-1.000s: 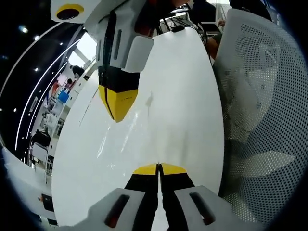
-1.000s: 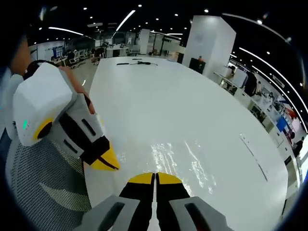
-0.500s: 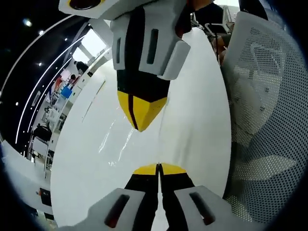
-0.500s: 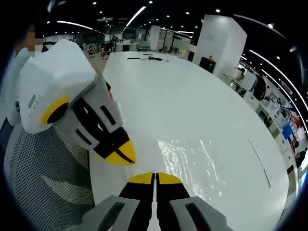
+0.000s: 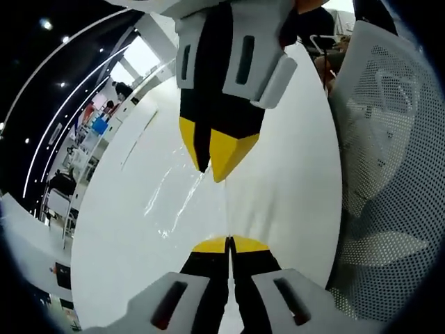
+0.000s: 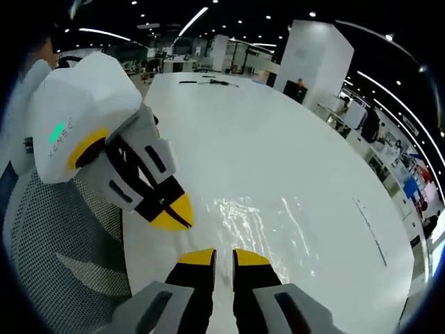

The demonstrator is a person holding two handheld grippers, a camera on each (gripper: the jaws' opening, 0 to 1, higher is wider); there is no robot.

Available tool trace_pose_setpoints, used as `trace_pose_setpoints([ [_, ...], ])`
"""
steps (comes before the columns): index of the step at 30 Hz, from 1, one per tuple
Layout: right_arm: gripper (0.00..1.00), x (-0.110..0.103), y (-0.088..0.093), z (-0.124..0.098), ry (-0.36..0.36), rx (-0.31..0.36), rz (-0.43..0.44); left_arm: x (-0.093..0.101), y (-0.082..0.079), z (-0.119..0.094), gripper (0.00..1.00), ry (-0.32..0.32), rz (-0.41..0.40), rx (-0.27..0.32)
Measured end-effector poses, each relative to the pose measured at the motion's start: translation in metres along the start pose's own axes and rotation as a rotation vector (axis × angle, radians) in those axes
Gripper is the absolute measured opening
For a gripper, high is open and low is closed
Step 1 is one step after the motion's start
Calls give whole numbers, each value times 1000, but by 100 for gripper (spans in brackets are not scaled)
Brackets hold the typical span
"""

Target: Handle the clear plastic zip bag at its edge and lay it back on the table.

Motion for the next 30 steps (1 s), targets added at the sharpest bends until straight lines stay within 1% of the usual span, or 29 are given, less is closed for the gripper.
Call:
trace_pose_setpoints([
  [4, 8, 3, 12, -10, 25, 6, 35, 2, -2, 1, 0, -4, -3, -3],
  [6, 8, 4, 21, -15, 42, 8, 48, 6, -4, 2, 0, -1, -1, -3],
  [11, 9, 6, 42, -22, 59, -18, 79, 11, -8, 8, 0, 2, -1, -19],
  [13, 10, 5, 49, -24, 66, -26, 95, 13, -10, 10, 0, -4, 21, -30],
  [19, 10, 4, 57, -27, 81, -49, 122, 10, -10, 18, 0, -25, 17, -61],
  [23, 10, 0, 60, -29, 89, -48, 183, 5, -8, 22, 0, -56, 32, -93],
  [26, 10, -3, 62, -28, 99, -28, 229, 3, -8, 26, 0, -46, 12, -100],
  [30, 10, -4, 67, -27, 102, -30, 241, 3, -11, 30, 0, -39, 16, -104],
])
Point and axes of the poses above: the point that each gripper's makers call its tool centre point, and the gripper's own axes: z roughly forward along the fingers, x roughly to its right, y roughly out of its underside, the point moved 8 cm from there along -z, roughly backward along the fingers, and after that the axes turned 9 degrees about z, right-handed, at the moved point
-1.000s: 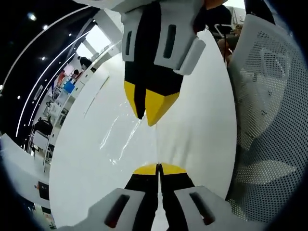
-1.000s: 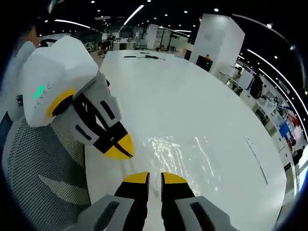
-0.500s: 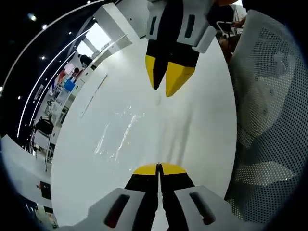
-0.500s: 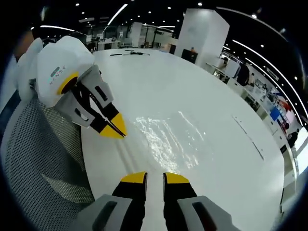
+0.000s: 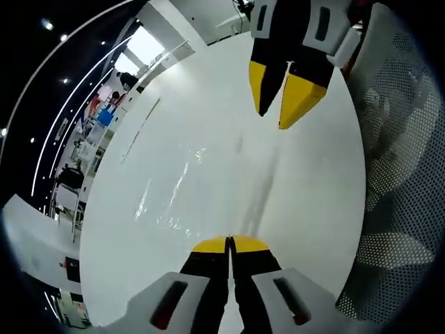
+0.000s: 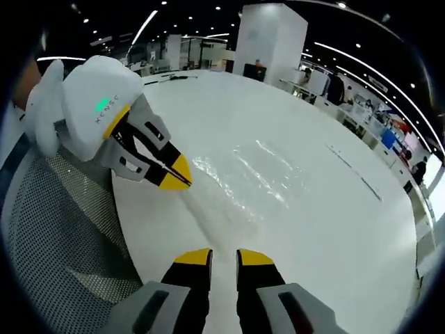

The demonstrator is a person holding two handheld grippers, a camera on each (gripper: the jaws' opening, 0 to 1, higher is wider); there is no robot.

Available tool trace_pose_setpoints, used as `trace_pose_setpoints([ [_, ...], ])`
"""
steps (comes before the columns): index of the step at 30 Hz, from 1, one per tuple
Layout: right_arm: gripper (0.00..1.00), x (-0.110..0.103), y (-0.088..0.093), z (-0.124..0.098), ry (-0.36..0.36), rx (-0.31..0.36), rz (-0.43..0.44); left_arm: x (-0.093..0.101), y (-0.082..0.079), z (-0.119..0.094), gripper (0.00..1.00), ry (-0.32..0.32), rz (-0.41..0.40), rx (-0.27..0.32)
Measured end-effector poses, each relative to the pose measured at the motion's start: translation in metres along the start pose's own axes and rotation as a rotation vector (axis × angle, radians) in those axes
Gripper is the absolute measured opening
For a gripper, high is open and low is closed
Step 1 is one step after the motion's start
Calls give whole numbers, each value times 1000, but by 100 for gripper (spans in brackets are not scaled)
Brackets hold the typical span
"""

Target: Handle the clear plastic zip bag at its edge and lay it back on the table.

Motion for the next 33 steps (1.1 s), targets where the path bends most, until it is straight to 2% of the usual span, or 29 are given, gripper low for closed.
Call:
trace_pose_setpoints([
  [5, 10, 0, 3, -3, 8, 13, 50, 0, 0, 5, 0, 7, 10, -16],
  [12, 10, -1, 6, -3, 10, 13, 59, -3, 5, 8, 0, 12, -8, -29],
  [19, 10, 2, 7, 0, 11, 20, 74, -5, 3, 10, 0, 16, -15, -22],
  [23, 10, 0, 8, 0, 12, 23, 88, -3, -1, 7, 0, 67, -50, 26],
  [33, 10, -2, 7, 4, 5, 29, 96, 2, 0, 6, 6, 94, -57, 24],
])
Point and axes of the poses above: the point that each gripper's makers call its tool centre point, and the gripper's own axes: z roughly forward along the fingers, x roughly to its right, y roughly out of its underside, the point moved 8 cm from there along -z, roughly backward along the fingers, and after that the axes turned 9 degrees about z, right-handed, at the moved point
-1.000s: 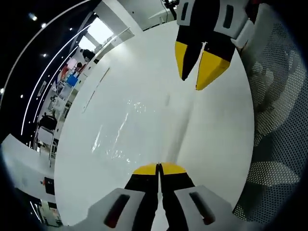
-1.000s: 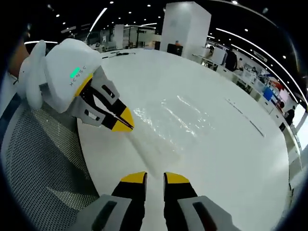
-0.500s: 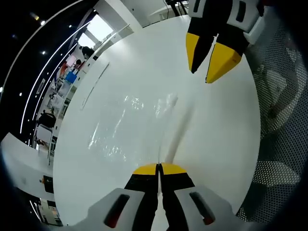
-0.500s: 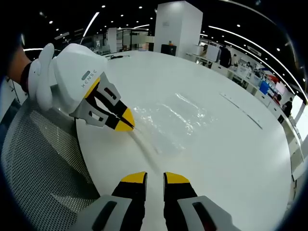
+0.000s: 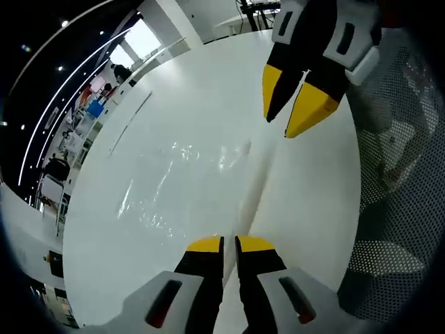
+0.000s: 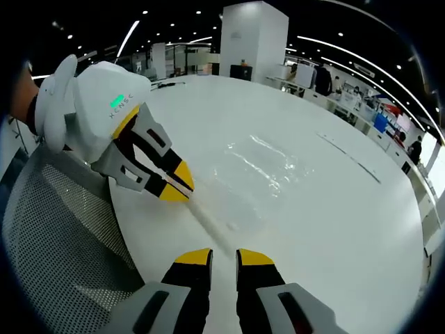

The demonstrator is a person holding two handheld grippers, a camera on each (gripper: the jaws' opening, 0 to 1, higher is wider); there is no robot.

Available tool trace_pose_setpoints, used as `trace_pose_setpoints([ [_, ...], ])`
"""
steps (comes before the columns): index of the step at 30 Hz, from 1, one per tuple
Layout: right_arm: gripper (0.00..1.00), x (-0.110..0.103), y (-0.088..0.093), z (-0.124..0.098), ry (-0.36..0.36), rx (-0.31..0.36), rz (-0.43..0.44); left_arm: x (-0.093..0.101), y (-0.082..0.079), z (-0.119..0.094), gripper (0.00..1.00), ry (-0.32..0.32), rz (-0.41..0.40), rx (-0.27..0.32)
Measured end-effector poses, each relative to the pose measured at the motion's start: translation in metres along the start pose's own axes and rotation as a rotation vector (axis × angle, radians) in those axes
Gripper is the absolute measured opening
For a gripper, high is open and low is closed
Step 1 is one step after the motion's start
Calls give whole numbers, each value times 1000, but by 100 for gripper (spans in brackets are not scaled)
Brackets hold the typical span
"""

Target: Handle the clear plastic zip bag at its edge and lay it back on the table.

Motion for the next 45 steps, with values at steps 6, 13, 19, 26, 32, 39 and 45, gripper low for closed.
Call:
trace_pose_setpoints([
  [6, 10, 0, -2, 1, -2, 4, 7, 1, -3, -2, 15, 10, -16, 19],
  [13, 10, -1, -5, 1, -1, 16, 34, 2, -8, -6, 25, 18, -30, 49],
  [19, 10, 0, -7, 3, 4, 26, 67, 7, -12, -12, 27, 19, -21, 76],
  [26, 10, -1, -8, 5, 5, 34, 85, 11, -11, -18, 27, 10, -16, 100],
  [32, 11, -2, -9, 4, 4, 47, 109, 5, -2, -28, 27, -13, -67, 104],
  [39, 18, 1, -12, 1, 9, 65, 126, -4, 9, -36, 31, -30, -175, 126],
  [45, 22, 5, -9, -3, 12, 67, 130, -8, 21, -38, 34, -27, -273, 138],
])
Point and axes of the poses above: the point that each gripper's makers call its tool centre point, and the gripper's own axes: z roughly forward along the fingers, x roughly to its right, y roughly out of its underside, the point moved 8 cm from there along -z, roughly backward along the fingers, and after that the axes turned 9 degrees about z, right-handed, at the moved point
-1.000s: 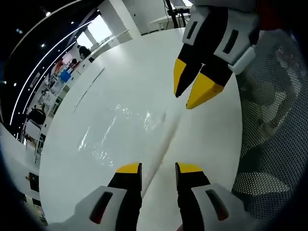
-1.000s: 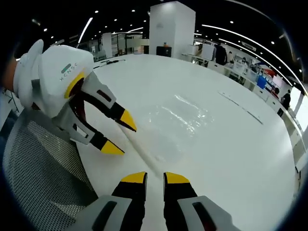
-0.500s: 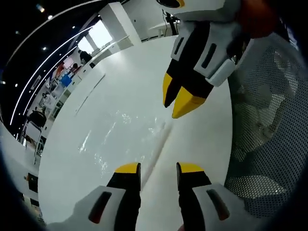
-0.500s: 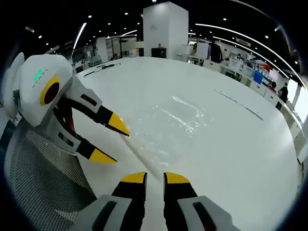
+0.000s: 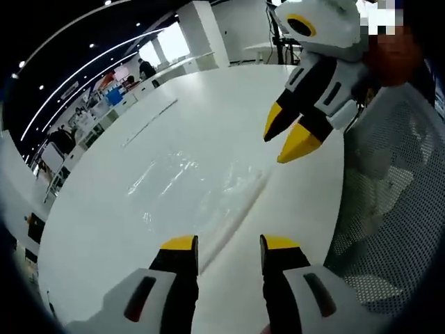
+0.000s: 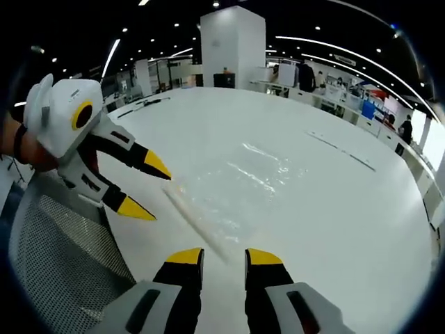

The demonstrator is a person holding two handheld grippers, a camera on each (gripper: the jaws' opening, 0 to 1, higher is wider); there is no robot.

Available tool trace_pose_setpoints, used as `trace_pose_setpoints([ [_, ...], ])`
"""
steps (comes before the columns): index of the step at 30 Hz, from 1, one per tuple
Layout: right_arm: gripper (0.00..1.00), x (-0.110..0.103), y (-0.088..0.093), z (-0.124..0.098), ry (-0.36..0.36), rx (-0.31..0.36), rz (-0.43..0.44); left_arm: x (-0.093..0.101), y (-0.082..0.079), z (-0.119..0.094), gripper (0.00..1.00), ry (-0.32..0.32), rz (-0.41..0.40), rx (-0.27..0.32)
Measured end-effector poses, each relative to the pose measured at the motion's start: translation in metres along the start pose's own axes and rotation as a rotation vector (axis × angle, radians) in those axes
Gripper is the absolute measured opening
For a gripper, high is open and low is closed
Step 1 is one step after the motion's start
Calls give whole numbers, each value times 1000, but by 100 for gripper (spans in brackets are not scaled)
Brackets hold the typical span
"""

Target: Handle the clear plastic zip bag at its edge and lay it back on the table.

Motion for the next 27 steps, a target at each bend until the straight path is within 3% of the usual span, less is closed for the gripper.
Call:
trace_pose_setpoints([
  [11, 38, 6, 7, -14, 5, 16, 28, -14, 21, -17, 46, 6, -133, 38],
  [27, 59, 18, 19, -35, 2, 48, 97, -15, 34, -49, 58, 38, -277, 144],
])
Point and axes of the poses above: the point that each gripper's makers call its tool centre point, and the gripper's own axes: z roughly forward along the fingers, x roughly to its right, y roughly out of its underside, the point moved 8 cm from there along -z, roughly backward along the fingers, and after that the axes turned 9 degrees about z, right-handed, at the moved point
